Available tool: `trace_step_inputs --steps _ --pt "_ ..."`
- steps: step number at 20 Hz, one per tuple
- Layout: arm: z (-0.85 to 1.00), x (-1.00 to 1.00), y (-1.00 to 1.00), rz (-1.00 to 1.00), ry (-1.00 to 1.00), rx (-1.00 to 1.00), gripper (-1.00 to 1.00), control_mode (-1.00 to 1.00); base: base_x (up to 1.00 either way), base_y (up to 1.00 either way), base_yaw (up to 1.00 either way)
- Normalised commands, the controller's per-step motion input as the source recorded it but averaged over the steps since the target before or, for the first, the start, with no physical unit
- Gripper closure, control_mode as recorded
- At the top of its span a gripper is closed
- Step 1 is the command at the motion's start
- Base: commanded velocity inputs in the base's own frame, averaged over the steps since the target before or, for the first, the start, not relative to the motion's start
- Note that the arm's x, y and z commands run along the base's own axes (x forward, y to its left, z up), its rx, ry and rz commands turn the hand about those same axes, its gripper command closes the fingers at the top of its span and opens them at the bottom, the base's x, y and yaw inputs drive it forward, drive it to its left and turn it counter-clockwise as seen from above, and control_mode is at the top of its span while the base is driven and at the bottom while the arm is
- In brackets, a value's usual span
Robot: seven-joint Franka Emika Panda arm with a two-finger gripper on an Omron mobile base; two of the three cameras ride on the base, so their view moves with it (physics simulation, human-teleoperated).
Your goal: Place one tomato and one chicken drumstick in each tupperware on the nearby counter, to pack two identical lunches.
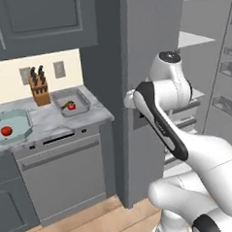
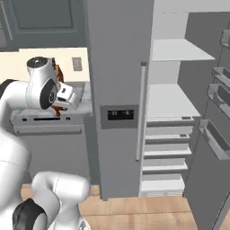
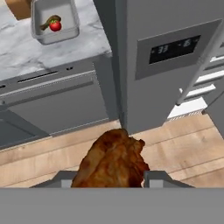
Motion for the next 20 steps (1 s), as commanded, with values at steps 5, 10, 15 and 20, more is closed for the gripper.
trace_step_inputs --steps 5,10,15,20 --pt "0.00 0.00 0.00 0.00 0.00 0.00 1.00 1.00 0.74 1.00 0.00" --pt "0.00 0.00 0.00 0.00 0.00 0.00 1.00 1.00 1.00 1.00 0.00" --pt "0.00 0.00 0.00 0.00 0.00 0.00 1.00 1.00 0.91 1.00 0.00" --pt "-0.20 0.15 0.20 0.00 0.13 0.00 1.00 -1.00 0.75 0.80 0.00"
